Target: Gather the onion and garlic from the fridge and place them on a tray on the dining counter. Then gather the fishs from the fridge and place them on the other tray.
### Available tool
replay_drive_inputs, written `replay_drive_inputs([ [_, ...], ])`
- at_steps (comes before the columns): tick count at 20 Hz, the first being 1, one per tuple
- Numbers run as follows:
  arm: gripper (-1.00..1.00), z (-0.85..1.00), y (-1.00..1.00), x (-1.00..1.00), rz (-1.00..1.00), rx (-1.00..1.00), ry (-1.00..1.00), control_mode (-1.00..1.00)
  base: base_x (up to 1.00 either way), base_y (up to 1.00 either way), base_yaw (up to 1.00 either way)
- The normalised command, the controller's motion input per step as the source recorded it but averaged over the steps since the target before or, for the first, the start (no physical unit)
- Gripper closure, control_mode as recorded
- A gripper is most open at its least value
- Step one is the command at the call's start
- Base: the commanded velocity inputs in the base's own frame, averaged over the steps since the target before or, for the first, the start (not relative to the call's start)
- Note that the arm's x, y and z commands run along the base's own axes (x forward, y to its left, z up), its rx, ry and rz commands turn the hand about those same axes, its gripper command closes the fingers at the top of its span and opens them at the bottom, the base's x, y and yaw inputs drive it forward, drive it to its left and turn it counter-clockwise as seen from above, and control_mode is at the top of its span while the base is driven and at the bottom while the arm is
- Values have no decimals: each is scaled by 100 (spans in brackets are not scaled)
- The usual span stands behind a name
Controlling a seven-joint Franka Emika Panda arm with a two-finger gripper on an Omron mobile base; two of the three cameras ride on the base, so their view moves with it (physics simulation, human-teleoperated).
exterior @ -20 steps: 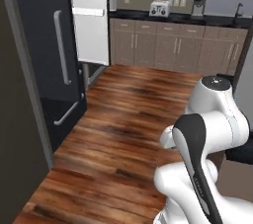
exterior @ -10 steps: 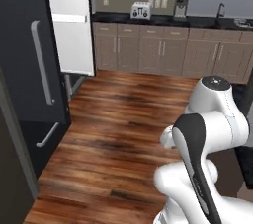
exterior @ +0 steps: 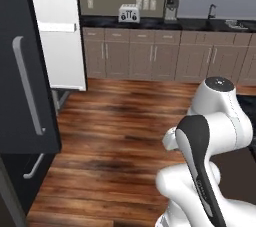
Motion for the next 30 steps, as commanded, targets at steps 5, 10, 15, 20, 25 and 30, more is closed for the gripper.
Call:
replay_drive_inputs([
  [5,-100,0,0,0,0,0,0,100,80,21,-6],
  [10,-100,0,0,0,0,0,0,100,88,2,4],
  [15,-100,0,0,0,0,0,0,100,92,11,20],
  [20,-100,0,0,0,0,0,0,100,82,23,24],
  [25,-100,0,0,0,0,0,0,100,70,29,30],
  [30,-100,0,0,0,0,0,0,100,66,30,34],
])
